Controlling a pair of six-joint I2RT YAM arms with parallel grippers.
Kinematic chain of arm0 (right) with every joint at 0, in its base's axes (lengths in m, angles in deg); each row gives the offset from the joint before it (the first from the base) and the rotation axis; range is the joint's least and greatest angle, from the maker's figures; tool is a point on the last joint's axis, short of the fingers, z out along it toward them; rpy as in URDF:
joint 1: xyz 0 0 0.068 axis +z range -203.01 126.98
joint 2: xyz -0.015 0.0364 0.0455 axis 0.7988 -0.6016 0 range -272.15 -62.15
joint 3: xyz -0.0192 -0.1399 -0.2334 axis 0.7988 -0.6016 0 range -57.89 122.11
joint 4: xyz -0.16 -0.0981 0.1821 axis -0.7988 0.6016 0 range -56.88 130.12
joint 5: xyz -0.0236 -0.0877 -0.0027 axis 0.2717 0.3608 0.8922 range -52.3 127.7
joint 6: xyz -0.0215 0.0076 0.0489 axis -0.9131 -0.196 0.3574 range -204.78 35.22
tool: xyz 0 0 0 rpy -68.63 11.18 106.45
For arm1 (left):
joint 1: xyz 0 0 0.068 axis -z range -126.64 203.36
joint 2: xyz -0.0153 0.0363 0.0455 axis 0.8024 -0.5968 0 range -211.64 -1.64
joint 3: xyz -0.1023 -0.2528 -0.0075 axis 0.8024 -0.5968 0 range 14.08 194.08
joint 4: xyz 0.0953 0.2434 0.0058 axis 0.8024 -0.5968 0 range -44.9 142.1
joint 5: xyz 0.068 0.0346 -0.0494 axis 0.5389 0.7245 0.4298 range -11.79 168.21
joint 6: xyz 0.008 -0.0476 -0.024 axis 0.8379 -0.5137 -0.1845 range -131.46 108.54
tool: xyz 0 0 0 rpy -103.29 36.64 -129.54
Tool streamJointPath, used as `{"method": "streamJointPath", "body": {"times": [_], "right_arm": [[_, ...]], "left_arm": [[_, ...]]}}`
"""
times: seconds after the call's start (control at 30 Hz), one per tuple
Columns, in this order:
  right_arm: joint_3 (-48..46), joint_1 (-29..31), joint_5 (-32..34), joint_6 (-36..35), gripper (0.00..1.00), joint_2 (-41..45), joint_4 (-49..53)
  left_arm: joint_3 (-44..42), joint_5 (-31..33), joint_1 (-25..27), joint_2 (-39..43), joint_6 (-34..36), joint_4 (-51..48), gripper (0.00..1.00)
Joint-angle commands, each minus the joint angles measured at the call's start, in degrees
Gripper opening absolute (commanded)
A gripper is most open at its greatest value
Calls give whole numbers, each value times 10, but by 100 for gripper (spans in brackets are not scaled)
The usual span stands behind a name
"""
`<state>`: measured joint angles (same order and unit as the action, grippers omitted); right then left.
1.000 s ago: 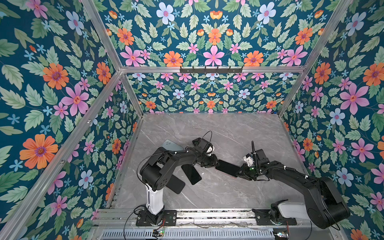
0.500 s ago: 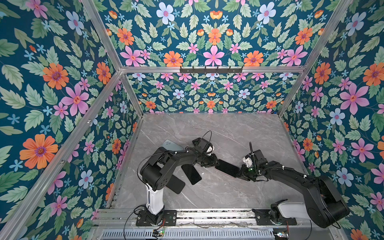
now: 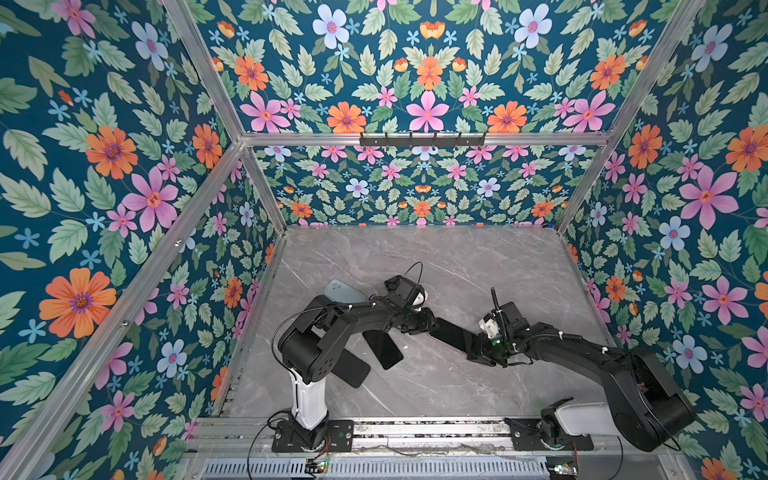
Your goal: Put the phone into the phone case
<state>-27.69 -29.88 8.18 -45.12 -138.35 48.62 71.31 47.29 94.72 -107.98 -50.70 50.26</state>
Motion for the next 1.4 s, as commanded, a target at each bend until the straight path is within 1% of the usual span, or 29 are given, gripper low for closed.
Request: {"method": "streamJointPath", "body": {"times": [0.0,0.07,0.13,0.27,0.33,0.4,0.47,0.67,0.93,1.03,1.17,1.37], "right_arm": [[4,1,32,-18,17,38,44],[8,0,46,-19,24,72,66],[11,0,59,-18,30,97,76],[34,0,107,-36,44,112,87],[55,-6,114,-52,48,96,86],[76,-14,112,-74,53,68,80],[90,-26,103,-88,56,38,75],[111,-38,86,-118,68,-23,50],[113,-40,56,-130,69,-94,6],[112,-40,39,-129,67,-110,-6],[104,-38,18,-124,62,-111,-12],[81,-21,11,-108,57,-86,-9]], "left_arm": [[-14,31,-13,23,24,-74,48],[-27,50,-17,44,26,-92,52],[-48,49,-14,64,15,-85,57],[-72,46,13,86,-5,-70,62],[-75,39,27,82,-12,-58,62],[-76,27,40,73,-23,-36,62],[-73,19,49,65,-28,-20,62],[-59,-2,52,36,-31,6,59],[-37,-14,51,1,-23,7,55],[-34,-14,49,-4,-22,7,54],[-25,-17,40,-10,-18,6,53],[4,-22,32,-29,-10,1,52]]}}
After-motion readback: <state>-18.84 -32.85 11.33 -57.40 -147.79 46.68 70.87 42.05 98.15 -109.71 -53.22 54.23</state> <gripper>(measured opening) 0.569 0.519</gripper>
